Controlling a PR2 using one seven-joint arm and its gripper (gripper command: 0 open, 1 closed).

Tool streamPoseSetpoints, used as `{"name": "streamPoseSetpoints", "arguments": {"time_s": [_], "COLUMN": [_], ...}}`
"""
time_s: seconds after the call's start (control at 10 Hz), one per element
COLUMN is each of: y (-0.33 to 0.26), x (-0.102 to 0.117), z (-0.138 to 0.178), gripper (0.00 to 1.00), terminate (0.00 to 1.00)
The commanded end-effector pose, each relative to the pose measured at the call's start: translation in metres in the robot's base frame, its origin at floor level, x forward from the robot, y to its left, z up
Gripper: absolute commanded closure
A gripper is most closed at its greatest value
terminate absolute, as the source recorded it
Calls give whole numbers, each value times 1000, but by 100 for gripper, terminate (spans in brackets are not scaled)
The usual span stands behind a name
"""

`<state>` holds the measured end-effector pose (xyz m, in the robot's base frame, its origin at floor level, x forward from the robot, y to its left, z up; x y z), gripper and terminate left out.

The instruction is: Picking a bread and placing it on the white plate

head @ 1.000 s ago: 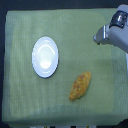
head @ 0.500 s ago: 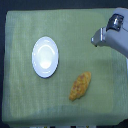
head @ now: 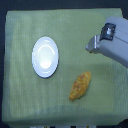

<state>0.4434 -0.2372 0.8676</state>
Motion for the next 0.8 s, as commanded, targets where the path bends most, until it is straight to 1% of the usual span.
{"name": "streamPoseSetpoints", "arguments": {"time_s": [0.0, 0.1, 0.4, 0.6, 0.7], "y": [64, 75, 96, 96, 93], "x": [-42, -47, -71, -83, -94], "z": [-31, -39, -62, -76, -83], "gripper": [0, 0, 0, 0, 0], "terminate": [0, 0, 0, 0, 0]}}
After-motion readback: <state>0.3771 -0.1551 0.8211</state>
